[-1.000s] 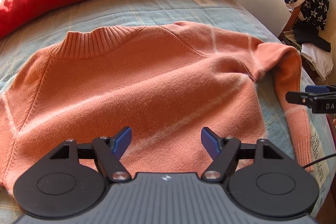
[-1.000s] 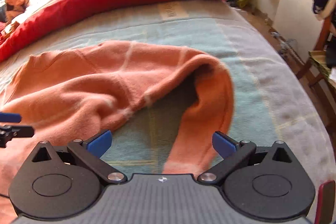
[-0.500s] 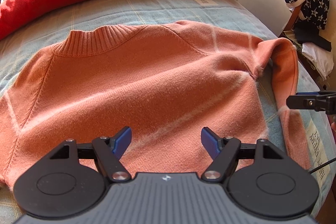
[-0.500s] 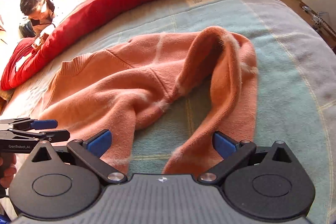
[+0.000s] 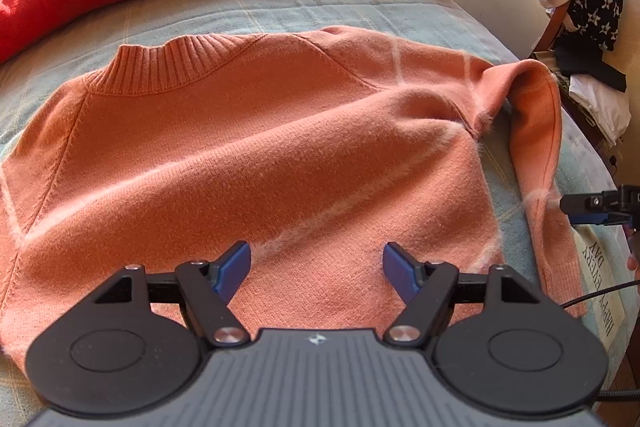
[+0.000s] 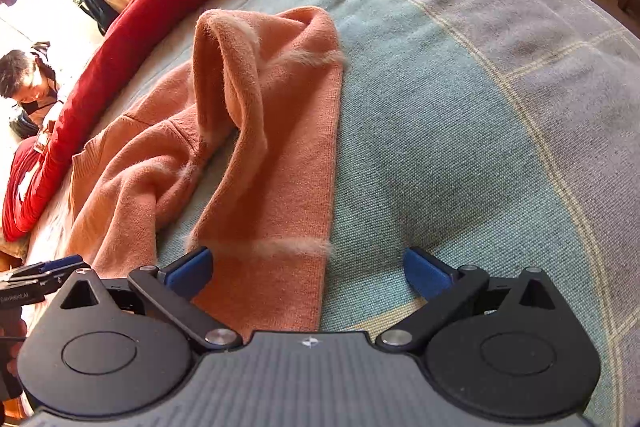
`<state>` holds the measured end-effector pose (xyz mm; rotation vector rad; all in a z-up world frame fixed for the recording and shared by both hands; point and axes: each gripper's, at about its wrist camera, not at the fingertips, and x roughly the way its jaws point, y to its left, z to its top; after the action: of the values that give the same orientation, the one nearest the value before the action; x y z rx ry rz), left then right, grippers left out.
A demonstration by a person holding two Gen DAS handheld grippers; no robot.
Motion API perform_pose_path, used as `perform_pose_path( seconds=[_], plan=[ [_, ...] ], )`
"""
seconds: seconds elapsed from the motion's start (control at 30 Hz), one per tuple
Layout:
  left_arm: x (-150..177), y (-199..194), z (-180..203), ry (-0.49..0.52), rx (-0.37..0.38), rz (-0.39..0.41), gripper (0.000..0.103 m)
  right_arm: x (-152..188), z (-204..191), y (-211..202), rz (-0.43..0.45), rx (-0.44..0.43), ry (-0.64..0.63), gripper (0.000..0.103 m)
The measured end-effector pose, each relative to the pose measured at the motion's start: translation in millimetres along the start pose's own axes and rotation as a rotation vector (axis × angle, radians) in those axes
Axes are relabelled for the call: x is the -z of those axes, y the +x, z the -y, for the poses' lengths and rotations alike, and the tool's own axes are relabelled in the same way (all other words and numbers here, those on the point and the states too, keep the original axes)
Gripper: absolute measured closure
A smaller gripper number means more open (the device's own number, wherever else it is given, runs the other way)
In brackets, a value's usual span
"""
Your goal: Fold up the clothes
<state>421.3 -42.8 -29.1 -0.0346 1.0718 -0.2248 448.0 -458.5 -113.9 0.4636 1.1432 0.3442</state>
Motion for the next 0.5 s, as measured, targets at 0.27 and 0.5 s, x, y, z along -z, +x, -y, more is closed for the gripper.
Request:
perform_pose_path(
  seconds=[0.27, 0.5],
  plan=[
    [1.4, -2.2, 0.9, 0.005, -0.003, 0.000, 0.030, -12.6, 13.2, 10.8, 0.025, -0.125, 0.062, 0.000],
    [3.7, -1.7, -0.7, 0.001, 0.004, -0.003, 0.030, -3.7, 45.6, 0.6, 0.054, -0.310, 0.283, 0.017]
  ],
)
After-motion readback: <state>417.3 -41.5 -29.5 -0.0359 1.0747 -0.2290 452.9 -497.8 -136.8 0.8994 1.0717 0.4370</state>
